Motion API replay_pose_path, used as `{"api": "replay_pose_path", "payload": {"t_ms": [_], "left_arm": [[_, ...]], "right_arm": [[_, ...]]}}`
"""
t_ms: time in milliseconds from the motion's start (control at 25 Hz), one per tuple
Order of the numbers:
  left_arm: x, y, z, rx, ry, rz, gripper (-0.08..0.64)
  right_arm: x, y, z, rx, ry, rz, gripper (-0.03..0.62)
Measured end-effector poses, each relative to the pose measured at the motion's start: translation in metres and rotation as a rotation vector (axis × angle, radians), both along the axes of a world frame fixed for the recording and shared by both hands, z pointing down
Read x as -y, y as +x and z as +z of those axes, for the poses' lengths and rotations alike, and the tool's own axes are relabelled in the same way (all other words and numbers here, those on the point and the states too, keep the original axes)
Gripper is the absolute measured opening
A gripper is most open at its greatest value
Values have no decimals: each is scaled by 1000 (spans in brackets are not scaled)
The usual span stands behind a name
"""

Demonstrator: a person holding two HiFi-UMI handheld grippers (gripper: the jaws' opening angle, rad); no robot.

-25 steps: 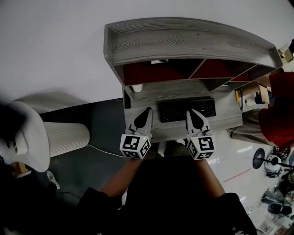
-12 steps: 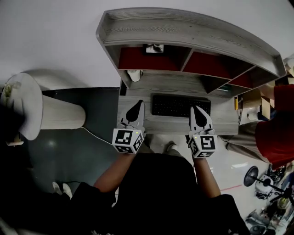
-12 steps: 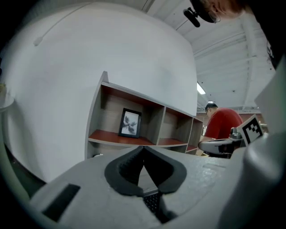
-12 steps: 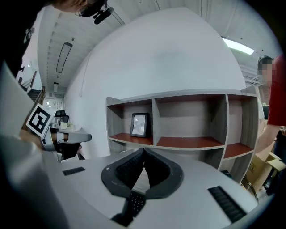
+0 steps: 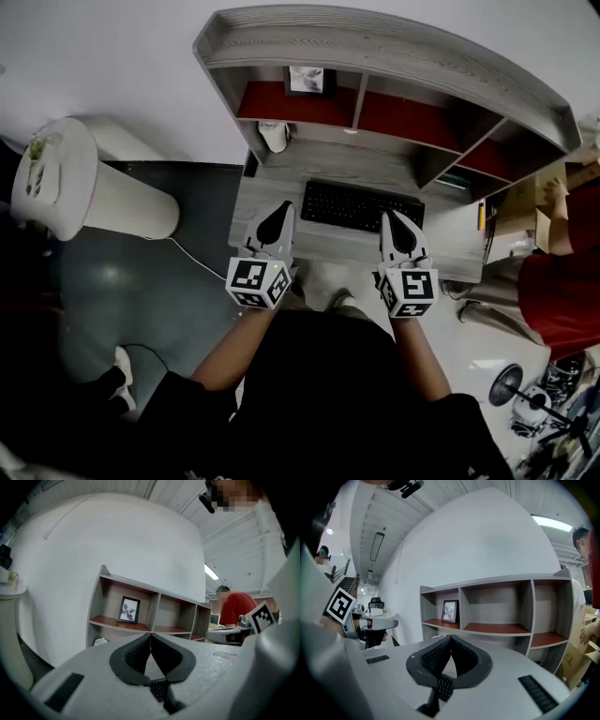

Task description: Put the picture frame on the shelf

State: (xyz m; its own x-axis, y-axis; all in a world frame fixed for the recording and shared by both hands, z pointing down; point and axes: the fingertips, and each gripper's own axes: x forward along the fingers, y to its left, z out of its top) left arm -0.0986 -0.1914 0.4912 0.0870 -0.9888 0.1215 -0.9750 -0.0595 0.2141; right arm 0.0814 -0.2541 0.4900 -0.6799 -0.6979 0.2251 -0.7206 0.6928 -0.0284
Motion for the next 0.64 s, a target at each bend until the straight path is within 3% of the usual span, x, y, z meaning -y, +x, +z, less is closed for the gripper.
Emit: {"api": "replay_pose_path", "payload": {"t_ms": [640], "left_arm": [[-13,40,0,14,2,-49,18]], "right_arm": [[-12,38,1,38,-7,-43,12]]}}
